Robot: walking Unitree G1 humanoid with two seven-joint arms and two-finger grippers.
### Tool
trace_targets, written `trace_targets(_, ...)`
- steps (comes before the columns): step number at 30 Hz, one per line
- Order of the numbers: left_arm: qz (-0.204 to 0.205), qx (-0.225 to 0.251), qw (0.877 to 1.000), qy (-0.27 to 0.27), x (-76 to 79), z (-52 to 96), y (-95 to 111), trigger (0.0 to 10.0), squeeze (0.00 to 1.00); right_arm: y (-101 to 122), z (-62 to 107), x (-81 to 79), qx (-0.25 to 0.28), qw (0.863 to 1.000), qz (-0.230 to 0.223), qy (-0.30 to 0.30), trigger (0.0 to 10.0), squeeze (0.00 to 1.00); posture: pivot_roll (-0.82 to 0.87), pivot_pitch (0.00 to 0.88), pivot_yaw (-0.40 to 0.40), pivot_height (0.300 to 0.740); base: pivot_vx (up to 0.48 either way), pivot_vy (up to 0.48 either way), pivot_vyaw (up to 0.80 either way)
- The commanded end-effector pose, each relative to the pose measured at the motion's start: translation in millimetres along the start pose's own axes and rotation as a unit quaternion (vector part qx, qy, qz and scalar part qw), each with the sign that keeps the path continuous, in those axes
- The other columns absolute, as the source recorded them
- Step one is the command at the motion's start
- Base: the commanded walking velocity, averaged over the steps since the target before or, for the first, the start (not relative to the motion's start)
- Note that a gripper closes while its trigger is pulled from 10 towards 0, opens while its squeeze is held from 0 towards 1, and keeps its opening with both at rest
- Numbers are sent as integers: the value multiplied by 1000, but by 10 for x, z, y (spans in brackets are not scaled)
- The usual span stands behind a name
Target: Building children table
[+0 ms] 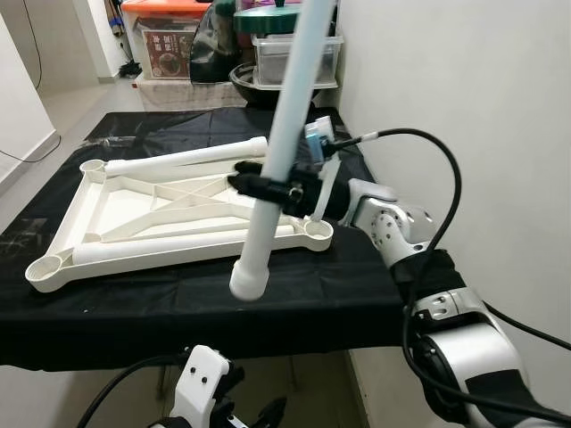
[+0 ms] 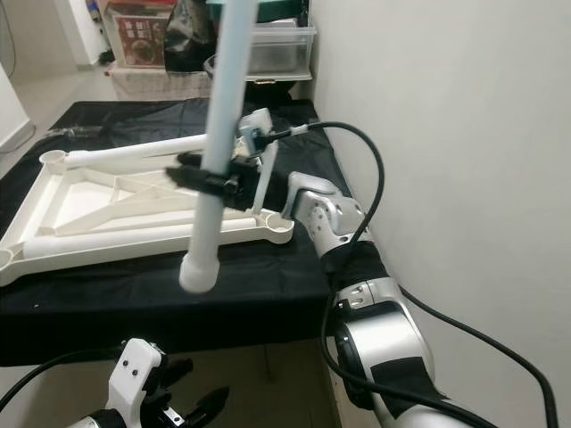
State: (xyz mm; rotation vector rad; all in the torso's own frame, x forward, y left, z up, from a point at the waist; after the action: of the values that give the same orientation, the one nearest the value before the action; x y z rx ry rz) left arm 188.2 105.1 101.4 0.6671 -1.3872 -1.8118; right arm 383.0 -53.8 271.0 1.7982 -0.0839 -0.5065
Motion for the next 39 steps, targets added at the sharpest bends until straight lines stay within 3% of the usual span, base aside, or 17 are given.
trace_targets(1,-7,1,999,41,-87,-22,-9,10000,0,76,-9,80,30,997,35,-57,10000,0,41,47,-13,740,0,0,0)
trace_targets(2,-9,18,996,85,-173,-63,53,10000,0,74,3,181,54,986,81,-139,10000,0,42,41,-10,740,0,0,0)
trace_targets(4,-8,26,995,95,-192,-75,78,10000,0,73,1,213,62,980,97,-162,10000,0,42,41,-10,740,0,0,0)
trace_targets(6,-13,37,991,128,-258,-94,130,10000,0,90,17,270,75,962,142,-219,10000,0,40,40,-10,740,0,0,0)
trace_targets(7,-13,37,991,128,-258,-94,130,10000,0,90,17,270,75,962,142,-219,10000,0,40,40,-10,740,0,0,0)
trace_targets(8,-14,57,986,155,-317,-125,233,10000,0,107,54,348,97,936,174,-290,10000,0,41,39,-6,740,0,0,0)
trace_targets(9,-14,67,984,163,-335,-136,285,10000,0,126,72,373,111,924,182,-318,10000,0,41,44,-8,740,0,0,0)
trace_targets(10,-14,67,984,163,-335,-136,285,10000,0,126,72,373,111,924,182,-318,10000,0,41,44,-8,740,0,0,0)
trace_targets(13,-24,88,980,179,-358,-169,406,10000,0,200,22,387,144,893,215,-369,10000,0,37,69,-8,740,0,0,0)
trace_targets(18,-25,97,978,183,-338,-191,460,10000,0,228,-66,365,156,877,233,-391,10000,0,43,85,-16,740,0,0,0)
trace_targets(21,-33,112,976,185,-262,-181,566,10000,0,333,-256,244,176,860,272,-395,10000,0,64,149,-38,740,0,0,0)
trace_targets(23,-38,113,975,185,-236,-175,584,10000,0,365,-284,219,182,854,283,-397,10000,0,64,149,-38,740,0,0,0)
trace_targets(24,-40,113,976,181,-203,-169,594,10000,0,403,-316,195,183,842,305,-406,10000,0,66,171,-41,740,0,0,0)
trace_targets(25,-40,113,976,181,-203,-169,594,10000,0,403,-316,195,183,842,305,-406,10000,0,66,171,-41,740,0,0,0)
trace_targets(27,-32,114,976,181,-138,-133,622,10000,0,448,-387,154,178,820,346,-421,10000,0,78,210,-49,740,0,0,0)
trace_targets(36,-27,122,977,172,28,-66,720,10000,0,409,-520,64,163,800,404,-412,10000,0,88,314,-62,740,0,0,0)
trace_targets(39,-31,122,978,166,142,-14,761,10000,0,397,-568,3,158,769,468,-405,10000,0,95,339,-65,740,0,0,0)
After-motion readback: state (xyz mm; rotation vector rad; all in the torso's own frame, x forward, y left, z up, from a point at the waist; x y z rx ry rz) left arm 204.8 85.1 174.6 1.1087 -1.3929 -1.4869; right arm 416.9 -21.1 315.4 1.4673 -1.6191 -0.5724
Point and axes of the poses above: a point about 5 cm out from each wrist's last joint towards the gripper, its own z axis pointing back from the gripper into the wrist, its own y axis along the axis of the wrist's last joint, x = y × z, the point moved 2 cm from there along -z, pointing out of the wrist towards the gripper, and after that the axes turned 10 degrees about -z, right-handed, at the moved point
